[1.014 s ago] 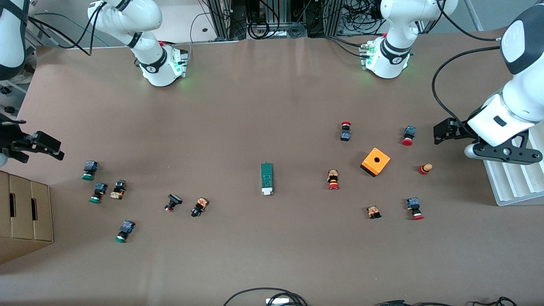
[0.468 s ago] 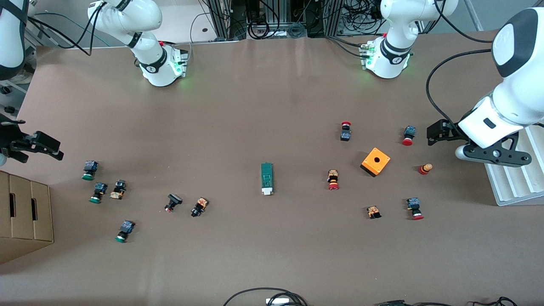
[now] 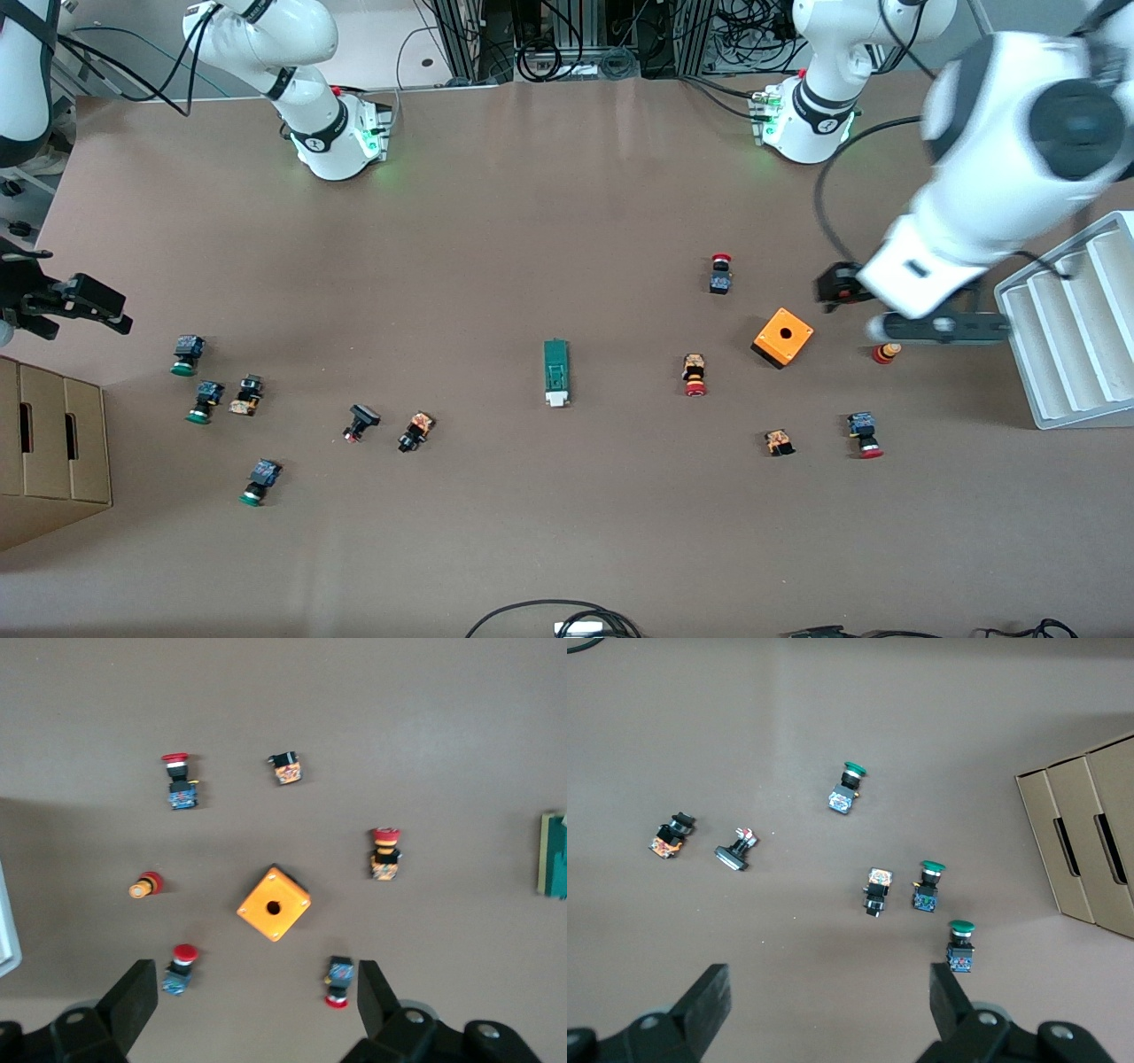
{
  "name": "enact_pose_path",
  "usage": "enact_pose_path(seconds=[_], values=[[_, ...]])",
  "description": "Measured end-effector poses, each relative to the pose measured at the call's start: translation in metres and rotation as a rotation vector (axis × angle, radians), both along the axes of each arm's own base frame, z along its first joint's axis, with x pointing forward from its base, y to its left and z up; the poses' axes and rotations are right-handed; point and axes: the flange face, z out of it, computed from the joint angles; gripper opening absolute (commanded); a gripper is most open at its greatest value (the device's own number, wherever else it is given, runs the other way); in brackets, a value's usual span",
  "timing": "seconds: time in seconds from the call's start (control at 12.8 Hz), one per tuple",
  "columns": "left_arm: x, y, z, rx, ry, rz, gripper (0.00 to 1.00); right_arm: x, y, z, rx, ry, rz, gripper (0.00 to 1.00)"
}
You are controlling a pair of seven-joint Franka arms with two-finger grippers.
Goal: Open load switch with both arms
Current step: 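Move the left gripper over the green load switch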
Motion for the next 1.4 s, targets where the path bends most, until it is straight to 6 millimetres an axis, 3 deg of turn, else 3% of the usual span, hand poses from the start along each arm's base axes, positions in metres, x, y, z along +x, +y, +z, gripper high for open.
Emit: enact_pose_path(seconds=[0.08, 0.39, 0.94, 1.17, 1.4], values=[[-0.001, -0.015, -0.007, 0.009, -0.003, 0.014, 1.00, 0.000, 0.000, 0.000, 0.000, 0.000, 0.000, 1.00], [-0.002, -0.039, -0.015, 0.004, -0.023, 0.052, 1.00, 0.000, 0.000, 0.000, 0.000, 0.000, 0.000, 1.00], [-0.029, -0.144, -0.052, 0.021, -0.079, 0.169, 1.00, 0.000, -0.002, 0.000, 0.000, 0.001, -0.004, 1.00], [-0.041, -0.175, -0.062, 0.011, -0.091, 0.175, 1.00, 0.000, -0.002, 0.000, 0.000, 0.001, -0.004, 1.00], [-0.037, -0.202, -0.091, -0.027, -0.124, 0.217, 1.00, 0.000, -0.004, -0.001, 0.000, 0.001, -0.007, 1.00]])
